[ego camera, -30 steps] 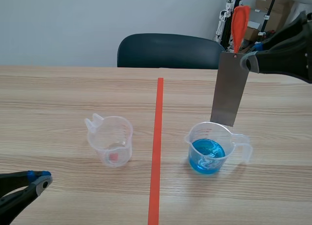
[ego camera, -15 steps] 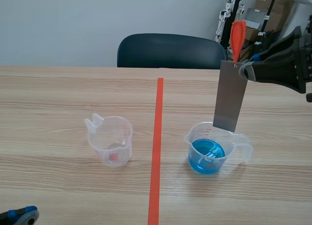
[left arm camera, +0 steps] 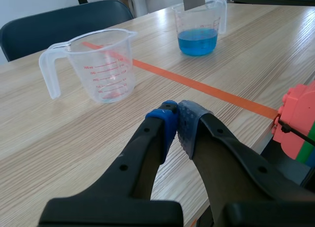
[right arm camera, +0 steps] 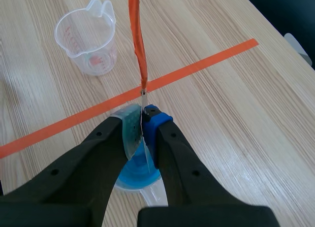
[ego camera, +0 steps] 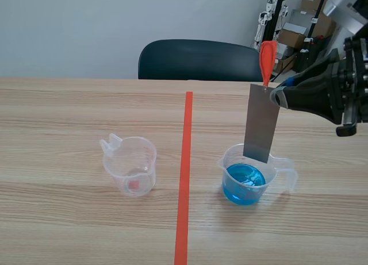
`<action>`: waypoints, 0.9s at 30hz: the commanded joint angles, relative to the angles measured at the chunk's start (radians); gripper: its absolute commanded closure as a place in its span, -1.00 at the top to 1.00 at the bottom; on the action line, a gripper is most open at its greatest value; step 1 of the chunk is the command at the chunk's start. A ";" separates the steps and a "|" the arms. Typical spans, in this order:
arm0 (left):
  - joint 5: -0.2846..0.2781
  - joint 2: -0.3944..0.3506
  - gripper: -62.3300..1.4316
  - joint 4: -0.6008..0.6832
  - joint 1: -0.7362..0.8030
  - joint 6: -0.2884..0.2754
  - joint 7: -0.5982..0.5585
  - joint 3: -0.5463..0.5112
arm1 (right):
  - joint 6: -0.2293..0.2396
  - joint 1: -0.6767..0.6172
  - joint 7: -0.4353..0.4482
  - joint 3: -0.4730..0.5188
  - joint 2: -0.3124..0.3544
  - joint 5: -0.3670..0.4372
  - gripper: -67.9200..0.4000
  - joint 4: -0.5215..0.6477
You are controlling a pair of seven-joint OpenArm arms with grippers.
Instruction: Do the redox reaction experiment. lower the plate into the blue solution
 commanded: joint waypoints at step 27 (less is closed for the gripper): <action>0.012 0.085 0.94 0.210 0.116 -0.002 0.003 -0.005 | 0.012 0.014 -0.004 0.012 0.082 0.104 -0.97 0.110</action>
